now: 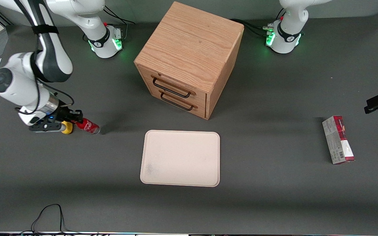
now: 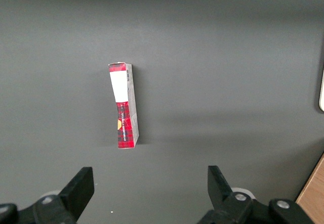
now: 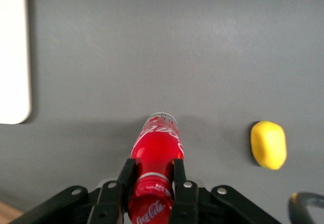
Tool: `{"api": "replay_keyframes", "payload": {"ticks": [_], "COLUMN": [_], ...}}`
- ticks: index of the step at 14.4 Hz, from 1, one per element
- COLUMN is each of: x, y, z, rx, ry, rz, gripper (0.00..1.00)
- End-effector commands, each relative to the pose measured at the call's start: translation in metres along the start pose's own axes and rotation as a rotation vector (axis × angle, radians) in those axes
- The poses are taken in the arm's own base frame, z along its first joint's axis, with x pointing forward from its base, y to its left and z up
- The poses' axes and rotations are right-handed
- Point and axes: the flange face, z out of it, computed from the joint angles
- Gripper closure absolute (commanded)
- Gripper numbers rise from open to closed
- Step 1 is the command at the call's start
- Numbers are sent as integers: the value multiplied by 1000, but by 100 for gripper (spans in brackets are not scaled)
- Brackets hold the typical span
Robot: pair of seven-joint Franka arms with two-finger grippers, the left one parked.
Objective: Place coke bottle on tray
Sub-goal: 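Close the right gripper around the bottle's body, then lift the bottle and carry it toward the cream tray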
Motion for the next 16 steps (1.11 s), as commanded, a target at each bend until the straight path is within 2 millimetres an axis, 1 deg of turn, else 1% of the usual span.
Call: {"api": "replay_keyframes", "payload": {"ticks": [1,2,4,5,6,8,10,11,12,13,14,15,16], "x": [28,36,56,66,73,87,98,101,106,112,120,125,132], "y": [-6,-8,-16,-26,-39,-64,-99,-116,-128,-140,-150,-167,-178], "z": [-78,-104,-148,-167,-178,-204,-210,-210,-206,-201,-191,-179,-169], "rx": [20,23,30,33,38,28,-27,-34,-22,-4,15,23,6], "ry": [25,28,17,11,-7,10,35,43,47,50,44,38,48], "rz": [-13,-17,-35,-53,-56,-26,-63,-93,-103,-78,-48,-56,-64], "gripper": [100,100,100,100,100,100,100,100,100,100,100,100,100]}}
